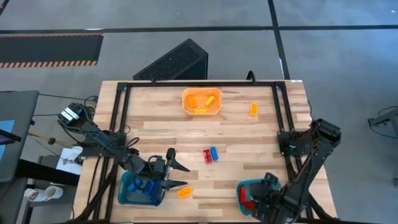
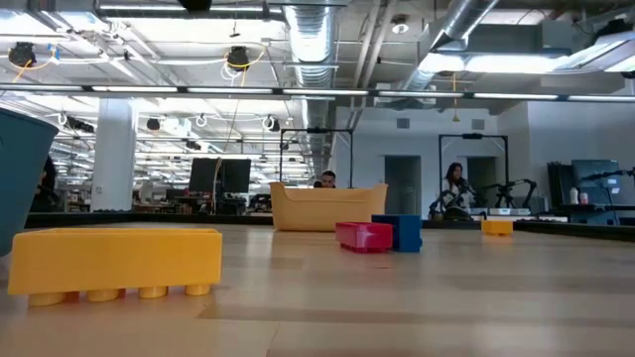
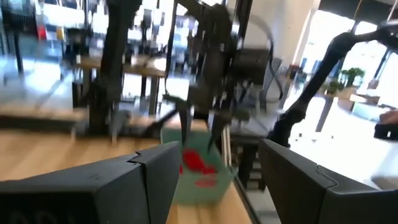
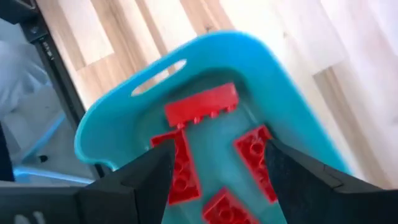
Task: Sort & place blocks by color
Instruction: Put the yellow game piece into the yellow bin
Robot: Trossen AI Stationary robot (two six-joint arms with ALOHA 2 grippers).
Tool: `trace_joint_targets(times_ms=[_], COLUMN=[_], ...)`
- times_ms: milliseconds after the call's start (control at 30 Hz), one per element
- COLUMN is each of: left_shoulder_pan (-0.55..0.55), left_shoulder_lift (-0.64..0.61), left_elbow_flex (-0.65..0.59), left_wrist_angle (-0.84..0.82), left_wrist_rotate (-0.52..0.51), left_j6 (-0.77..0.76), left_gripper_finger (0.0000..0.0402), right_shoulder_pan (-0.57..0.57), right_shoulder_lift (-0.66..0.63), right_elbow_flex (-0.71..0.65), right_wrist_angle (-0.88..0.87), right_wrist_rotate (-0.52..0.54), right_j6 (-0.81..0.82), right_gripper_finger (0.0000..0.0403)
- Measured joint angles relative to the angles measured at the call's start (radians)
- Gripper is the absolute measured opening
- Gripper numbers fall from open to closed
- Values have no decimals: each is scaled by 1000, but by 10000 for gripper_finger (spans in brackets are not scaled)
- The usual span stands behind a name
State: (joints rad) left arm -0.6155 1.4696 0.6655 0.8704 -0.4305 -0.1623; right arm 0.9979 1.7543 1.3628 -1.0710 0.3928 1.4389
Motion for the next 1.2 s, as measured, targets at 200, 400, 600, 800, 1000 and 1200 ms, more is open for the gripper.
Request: trace_joint_targets(times_ms=[200,400,600,800,1000,1200], left_shoulder_pan=[0,-38,-74,-73,-47,-46], left_shoulder_lift=[15,104,240,377,410,430], left_elbow_flex=[113,304,442,498,554,557], left_wrist_angle=[-393,-871,-1062,-1072,-1213,-1280], left_wrist_rotate=[-32,-33,71,123,137,144], left_j6=[-165,-301,-408,-418,-520,-615], left_gripper_finger=[206,201,188,215,274,295], right_shoulder_pan=[-60,-113,-118,-115,-111,-108], right_shoulder_lift=[0,0,0,0,0,-1], right_elbow_flex=[0,0,0,0,0,0], right_wrist_angle=[1,3,16,6,9,6], right_wrist_rotate=[40,85,182,231,234,249], right_j6=[-109,-153,-162,-165,-157,-157], right_gripper_finger=[270,270,270,270,270,270])
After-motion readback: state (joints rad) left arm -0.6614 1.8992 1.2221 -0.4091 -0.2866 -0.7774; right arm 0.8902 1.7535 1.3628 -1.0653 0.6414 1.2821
